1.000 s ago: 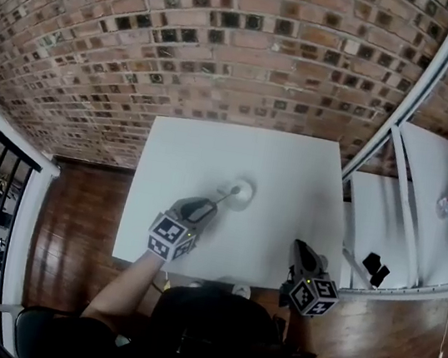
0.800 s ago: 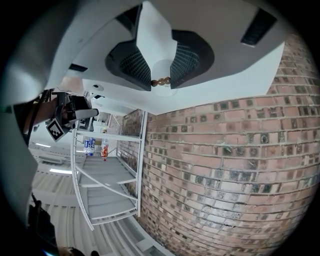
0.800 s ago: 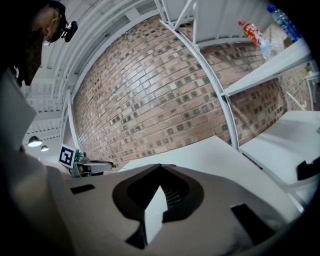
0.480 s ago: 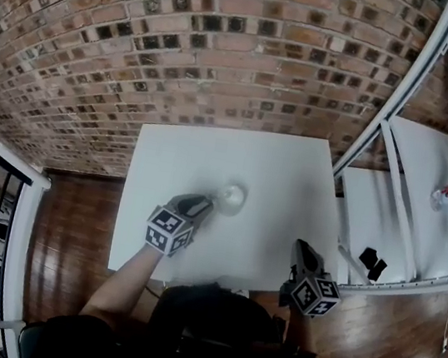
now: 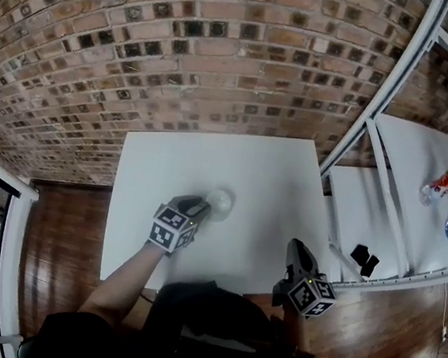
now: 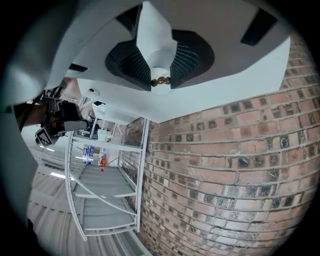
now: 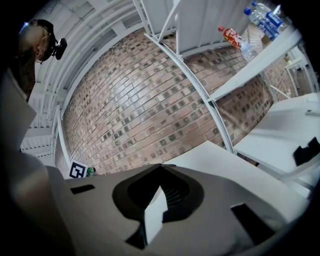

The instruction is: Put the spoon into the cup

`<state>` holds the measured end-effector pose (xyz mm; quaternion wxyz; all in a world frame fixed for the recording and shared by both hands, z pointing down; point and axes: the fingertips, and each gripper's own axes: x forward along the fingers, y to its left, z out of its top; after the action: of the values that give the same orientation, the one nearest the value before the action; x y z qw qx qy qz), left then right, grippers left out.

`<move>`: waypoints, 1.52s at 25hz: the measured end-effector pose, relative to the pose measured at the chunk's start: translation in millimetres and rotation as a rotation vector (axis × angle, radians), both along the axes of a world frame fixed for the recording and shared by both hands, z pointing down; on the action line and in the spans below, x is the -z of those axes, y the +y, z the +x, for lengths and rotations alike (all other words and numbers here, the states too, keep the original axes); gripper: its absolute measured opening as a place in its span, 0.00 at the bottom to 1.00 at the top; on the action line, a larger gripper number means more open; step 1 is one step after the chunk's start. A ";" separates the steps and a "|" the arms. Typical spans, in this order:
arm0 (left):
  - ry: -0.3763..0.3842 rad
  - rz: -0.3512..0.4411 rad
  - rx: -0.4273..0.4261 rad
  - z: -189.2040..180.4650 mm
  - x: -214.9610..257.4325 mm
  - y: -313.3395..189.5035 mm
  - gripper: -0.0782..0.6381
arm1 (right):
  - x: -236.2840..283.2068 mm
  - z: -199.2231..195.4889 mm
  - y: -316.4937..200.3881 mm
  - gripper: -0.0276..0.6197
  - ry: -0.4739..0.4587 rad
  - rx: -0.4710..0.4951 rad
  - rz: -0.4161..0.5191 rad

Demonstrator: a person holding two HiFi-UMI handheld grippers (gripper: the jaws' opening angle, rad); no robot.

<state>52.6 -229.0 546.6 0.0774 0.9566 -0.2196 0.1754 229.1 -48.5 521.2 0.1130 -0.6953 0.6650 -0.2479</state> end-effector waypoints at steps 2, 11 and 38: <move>-0.005 -0.015 0.000 3.3 -4.4 -2.3 0.28 | 0.2 3.1 2.4 0.05 -0.003 -0.013 0.005; -0.008 -0.050 0.017 4.4 -15.2 -1.8 0.28 | -3.3 12.0 10.8 0.05 -0.014 -0.032 0.014; 0.425 0.137 0.409 -151.1 85.2 23.9 0.23 | 16.2 -18.4 0.4 0.05 0.130 0.140 0.059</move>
<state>-98.5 -205.1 461.4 0.0906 0.9109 -0.3976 -0.0632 210.7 -48.1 505.0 0.0724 -0.6580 0.7251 -0.1899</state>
